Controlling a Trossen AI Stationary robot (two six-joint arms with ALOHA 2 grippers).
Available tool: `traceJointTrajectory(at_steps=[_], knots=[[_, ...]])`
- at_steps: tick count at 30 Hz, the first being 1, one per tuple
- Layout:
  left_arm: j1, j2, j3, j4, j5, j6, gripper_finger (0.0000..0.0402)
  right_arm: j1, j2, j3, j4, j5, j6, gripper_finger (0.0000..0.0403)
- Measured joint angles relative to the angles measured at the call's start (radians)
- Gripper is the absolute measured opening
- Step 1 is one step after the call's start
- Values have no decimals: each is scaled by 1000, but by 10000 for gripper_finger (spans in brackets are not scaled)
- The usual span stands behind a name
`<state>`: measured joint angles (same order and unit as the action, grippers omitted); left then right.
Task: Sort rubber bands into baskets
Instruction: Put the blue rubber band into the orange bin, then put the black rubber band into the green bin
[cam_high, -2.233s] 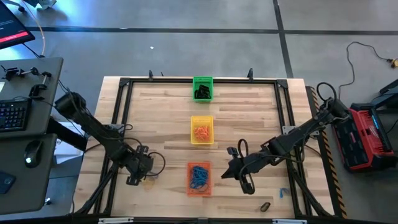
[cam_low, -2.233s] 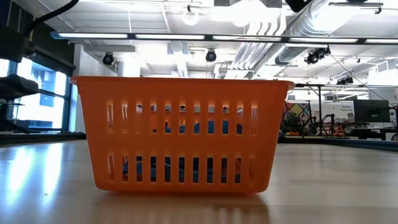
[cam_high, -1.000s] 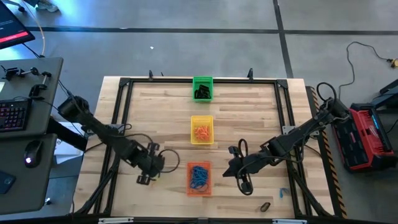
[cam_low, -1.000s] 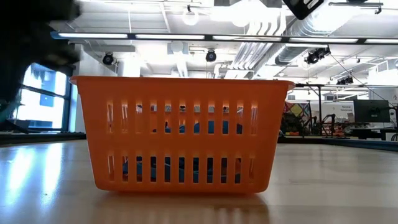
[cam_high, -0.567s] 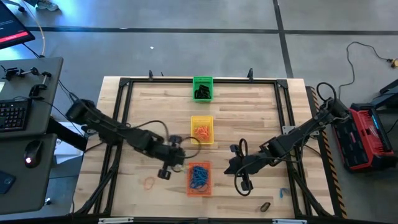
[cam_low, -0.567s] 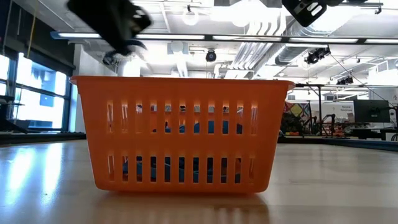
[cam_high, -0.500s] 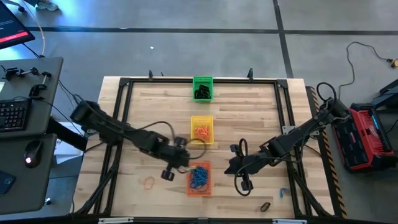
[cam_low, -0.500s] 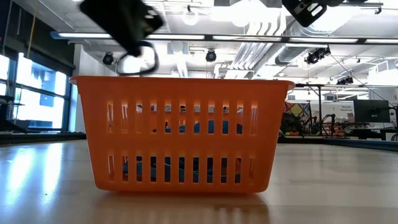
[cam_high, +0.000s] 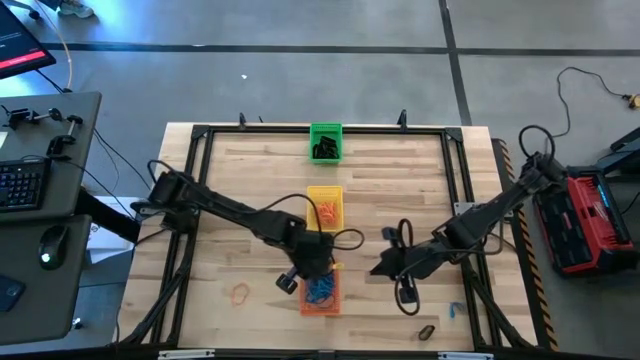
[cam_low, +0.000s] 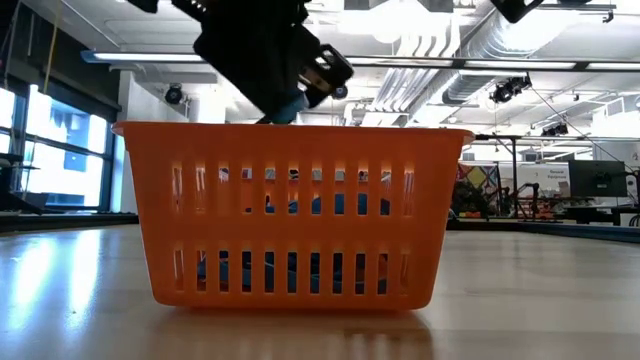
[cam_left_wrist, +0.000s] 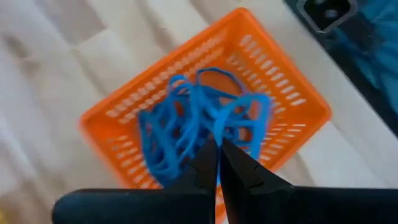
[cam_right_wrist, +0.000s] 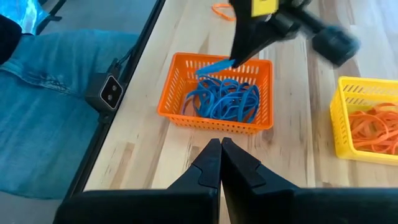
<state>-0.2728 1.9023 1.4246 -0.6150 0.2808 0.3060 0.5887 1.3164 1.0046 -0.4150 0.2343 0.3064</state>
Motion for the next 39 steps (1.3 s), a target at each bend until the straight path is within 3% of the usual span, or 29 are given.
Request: traceJointTrajectory(at_steps=[6, 14, 20, 26, 32, 39], knots=[[19, 42, 0, 21, 116, 39, 0, 3, -15, 0, -16, 10, 0, 0], [24, 48, 0, 50, 120, 45, 34, 3, -15, 0, -32, 10, 8, 0], [24, 48, 30, 27, 82, 36, 97, 3, -15, 0, -34, 10, 7, 0], [9, 21, 62, -40, -50, 9, 145, 4, -15, 0, -45, 10, 24, 0], [-33, -102, -60, 103, -209, -60, 151, 38, -14, 0, -105, 67, 82, 0], [-54, -285, -301, 387, -262, -215, 152, 92, -14, 0, -106, 96, 140, 0]])
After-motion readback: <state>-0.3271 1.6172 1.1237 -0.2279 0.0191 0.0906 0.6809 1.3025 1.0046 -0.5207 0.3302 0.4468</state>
